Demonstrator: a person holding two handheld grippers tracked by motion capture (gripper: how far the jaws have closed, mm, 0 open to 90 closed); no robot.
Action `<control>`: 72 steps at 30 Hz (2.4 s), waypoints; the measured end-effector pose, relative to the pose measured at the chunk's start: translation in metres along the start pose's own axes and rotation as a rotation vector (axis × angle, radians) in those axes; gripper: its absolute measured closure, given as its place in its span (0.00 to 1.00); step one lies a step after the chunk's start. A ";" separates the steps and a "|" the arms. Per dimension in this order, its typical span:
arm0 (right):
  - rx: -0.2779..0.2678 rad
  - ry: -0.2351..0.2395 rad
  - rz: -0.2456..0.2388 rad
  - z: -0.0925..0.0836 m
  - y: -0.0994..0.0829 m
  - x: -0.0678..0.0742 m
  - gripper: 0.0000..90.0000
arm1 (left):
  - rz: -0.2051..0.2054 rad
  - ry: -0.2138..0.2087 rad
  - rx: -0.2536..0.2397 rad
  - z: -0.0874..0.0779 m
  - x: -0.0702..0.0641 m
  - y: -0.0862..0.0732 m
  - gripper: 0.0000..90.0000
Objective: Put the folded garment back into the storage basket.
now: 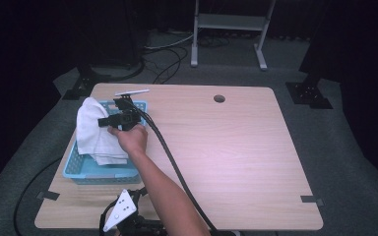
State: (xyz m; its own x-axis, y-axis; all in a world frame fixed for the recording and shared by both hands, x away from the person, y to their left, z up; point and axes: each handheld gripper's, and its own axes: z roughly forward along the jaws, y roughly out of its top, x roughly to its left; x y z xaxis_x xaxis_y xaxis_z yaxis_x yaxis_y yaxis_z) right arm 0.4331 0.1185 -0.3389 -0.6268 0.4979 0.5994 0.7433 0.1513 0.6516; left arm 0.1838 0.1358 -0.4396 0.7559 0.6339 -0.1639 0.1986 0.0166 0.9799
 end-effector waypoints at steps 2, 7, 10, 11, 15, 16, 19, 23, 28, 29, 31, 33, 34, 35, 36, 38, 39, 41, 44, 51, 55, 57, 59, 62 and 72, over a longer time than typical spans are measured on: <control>0.002 0.002 0.006 0.003 -0.001 -0.001 0.83 | -0.001 0.000 0.000 0.000 0.000 0.000 0.03; 0.018 -0.011 0.018 0.008 -0.003 -0.006 0.83 | -0.004 0.004 -0.002 -0.001 0.001 0.000 0.03; 0.021 -0.024 0.021 0.010 -0.003 -0.010 0.83 | -0.005 0.004 -0.001 -0.001 0.002 0.000 0.03; 0.020 -0.029 0.024 0.011 -0.003 -0.011 0.83 | -0.004 0.003 -0.001 -0.001 0.002 0.000 0.03; 0.022 -0.044 0.041 0.012 -0.003 -0.015 0.83 | -0.002 0.002 0.002 -0.001 0.002 0.000 0.03; 0.021 -0.046 0.044 0.013 -0.004 -0.016 0.83 | -0.002 0.003 0.002 -0.001 0.002 0.000 0.03; 0.024 -0.045 0.054 0.015 -0.004 -0.018 0.83 | -0.002 0.003 0.002 -0.001 0.002 0.000 0.03; 0.034 -0.047 0.063 0.018 -0.006 -0.020 0.83 | -0.005 0.006 -0.001 -0.001 0.003 0.000 0.03; 0.039 -0.046 0.071 0.021 -0.007 -0.022 0.83 | -0.006 0.005 0.000 -0.001 0.003 0.000 0.03; 0.036 -0.046 0.070 0.021 -0.007 -0.023 0.83 | -0.006 0.005 -0.001 -0.001 0.003 0.000 0.03; 0.033 -0.047 0.072 0.022 -0.007 -0.024 0.83 | -0.007 0.005 -0.001 -0.001 0.003 0.000 0.03; 0.033 -0.042 0.082 0.022 -0.007 -0.024 0.83 | -0.007 0.007 -0.003 -0.002 0.004 0.000 0.03; 0.032 -0.040 0.085 0.022 -0.008 -0.025 0.83 | -0.009 0.007 -0.005 -0.002 0.004 0.000 0.03; 0.031 -0.039 0.088 0.023 -0.008 -0.025 0.83 | -0.009 0.007 -0.004 -0.002 0.004 0.000 0.03; 0.030 -0.036 0.092 0.023 -0.008 -0.025 0.83 | -0.009 0.008 -0.005 -0.002 0.004 0.000 0.03; 0.030 -0.036 0.100 0.025 -0.009 -0.025 0.83 | -0.010 0.008 -0.006 -0.002 0.004 0.000 0.03; 0.032 -0.036 0.102 0.025 -0.009 -0.025 0.83 | -0.010 0.008 -0.005 -0.002 0.004 0.000 0.03; 0.027 -0.032 0.116 0.026 -0.010 -0.026 0.83 | -0.011 0.008 -0.006 -0.002 0.004 0.000 0.03; 0.035 -0.032 0.124 0.028 -0.011 -0.026 0.83 | -0.018 0.003 -0.013 -0.002 0.004 0.000 0.03; 0.021 -0.090 0.130 0.028 -0.011 -0.030 0.71 | -0.023 -0.002 -0.018 -0.003 0.004 0.001 0.03; 0.025 -0.118 0.099 0.024 -0.008 -0.029 0.68 | -0.023 0.000 -0.017 -0.003 0.005 0.001 0.03; 0.034 -0.123 0.093 0.022 -0.007 -0.030 0.68 | -0.021 0.000 -0.014 -0.003 0.005 0.001 0.03; 0.040 -0.128 0.080 0.020 -0.006 -0.031 0.67 | -0.017 0.001 -0.011 -0.003 0.004 0.001 0.03; 0.047 -0.127 0.074 0.017 -0.006 -0.032 0.66 | -0.017 0.001 -0.011 -0.002 0.004 0.000 0.03; 0.062 -0.110 0.059 0.007 -0.003 -0.032 0.65 | -0.013 0.003 -0.007 -0.001 0.005 0.000 0.03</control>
State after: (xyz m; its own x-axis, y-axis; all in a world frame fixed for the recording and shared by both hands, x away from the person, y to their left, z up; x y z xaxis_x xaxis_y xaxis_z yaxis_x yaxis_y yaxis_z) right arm 0.4522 0.1083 -0.3637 -0.5543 0.5978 0.5791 0.7934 0.1692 0.5847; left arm 0.1867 0.1399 -0.4402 0.7512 0.6360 -0.1767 0.2043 0.0305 0.9784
